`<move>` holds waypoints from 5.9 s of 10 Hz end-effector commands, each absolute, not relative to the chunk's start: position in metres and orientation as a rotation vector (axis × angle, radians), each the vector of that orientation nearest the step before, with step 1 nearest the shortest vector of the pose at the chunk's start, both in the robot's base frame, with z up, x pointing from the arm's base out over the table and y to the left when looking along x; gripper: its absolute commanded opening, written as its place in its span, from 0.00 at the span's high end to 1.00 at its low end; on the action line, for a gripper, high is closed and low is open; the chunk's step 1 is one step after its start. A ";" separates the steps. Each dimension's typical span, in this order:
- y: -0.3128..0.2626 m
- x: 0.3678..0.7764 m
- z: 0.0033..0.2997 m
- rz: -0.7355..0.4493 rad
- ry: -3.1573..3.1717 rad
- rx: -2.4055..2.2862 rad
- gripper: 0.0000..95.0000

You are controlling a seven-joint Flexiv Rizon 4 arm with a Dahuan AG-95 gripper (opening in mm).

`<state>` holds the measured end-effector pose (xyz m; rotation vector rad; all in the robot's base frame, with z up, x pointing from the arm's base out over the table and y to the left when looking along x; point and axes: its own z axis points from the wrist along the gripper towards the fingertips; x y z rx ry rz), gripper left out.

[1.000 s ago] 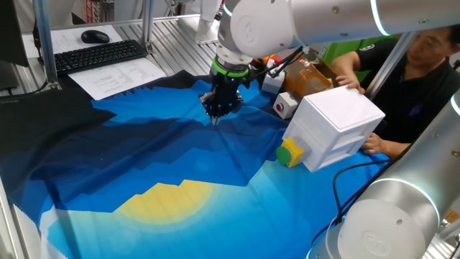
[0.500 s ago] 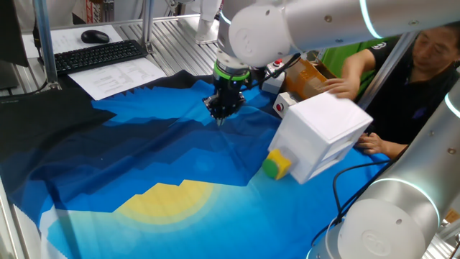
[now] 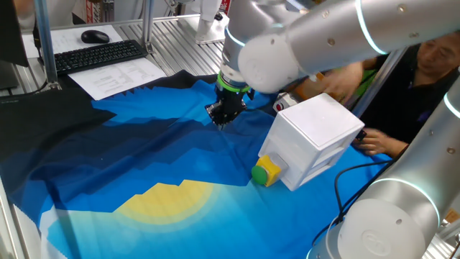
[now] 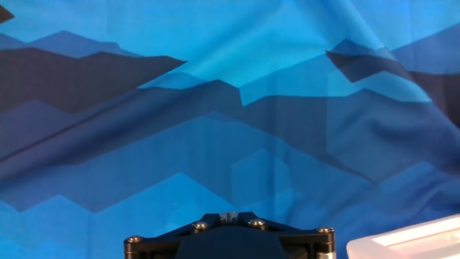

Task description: Press the button horizontally

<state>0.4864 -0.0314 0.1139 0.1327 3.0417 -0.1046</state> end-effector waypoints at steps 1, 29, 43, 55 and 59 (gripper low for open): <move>-0.030 0.489 0.112 -0.096 3.086 0.090 1.00; 0.011 0.475 0.121 -0.063 3.126 0.239 1.00; 0.050 0.470 0.126 -0.077 3.160 0.280 1.00; 0.013 0.398 0.084 -0.283 3.180 0.146 1.00; 0.013 0.398 0.084 -0.387 3.254 0.182 1.00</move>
